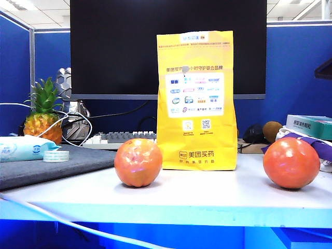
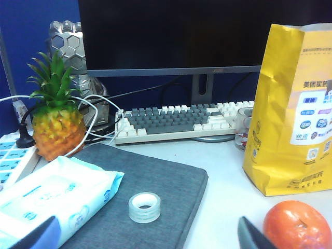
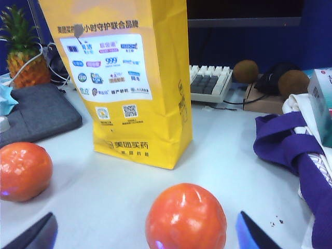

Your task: Pick up the orange and throw it into the yellow paper bag.

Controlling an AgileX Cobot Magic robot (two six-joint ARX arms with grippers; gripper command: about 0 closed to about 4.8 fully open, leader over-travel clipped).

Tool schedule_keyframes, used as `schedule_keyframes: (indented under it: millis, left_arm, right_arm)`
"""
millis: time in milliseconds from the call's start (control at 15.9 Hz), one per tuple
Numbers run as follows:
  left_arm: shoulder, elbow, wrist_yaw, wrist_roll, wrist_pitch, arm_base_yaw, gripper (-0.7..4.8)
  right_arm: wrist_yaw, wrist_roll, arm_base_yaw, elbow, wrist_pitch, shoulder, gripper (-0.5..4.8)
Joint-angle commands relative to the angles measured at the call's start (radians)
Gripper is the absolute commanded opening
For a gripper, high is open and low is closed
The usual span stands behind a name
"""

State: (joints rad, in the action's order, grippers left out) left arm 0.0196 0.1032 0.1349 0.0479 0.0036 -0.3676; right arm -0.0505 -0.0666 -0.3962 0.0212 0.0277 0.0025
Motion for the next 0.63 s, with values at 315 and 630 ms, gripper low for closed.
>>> schedule_keyframes:
  millis: [315, 630]
  left_arm:
    - [0.001, 0.002, 0.000, -0.004, -0.021, 0.001, 4.79]
    - [0.010, 0.036, -0.189, -0.156, 0.009, 0.000, 4.79]
  right_arm:
    - [0.002, -0.012, -0.001, 0.003, -0.032, -0.001, 4.79]
    - [0.002, -0.013, -0.001, 0.003, -0.159, -0.001, 4.79]
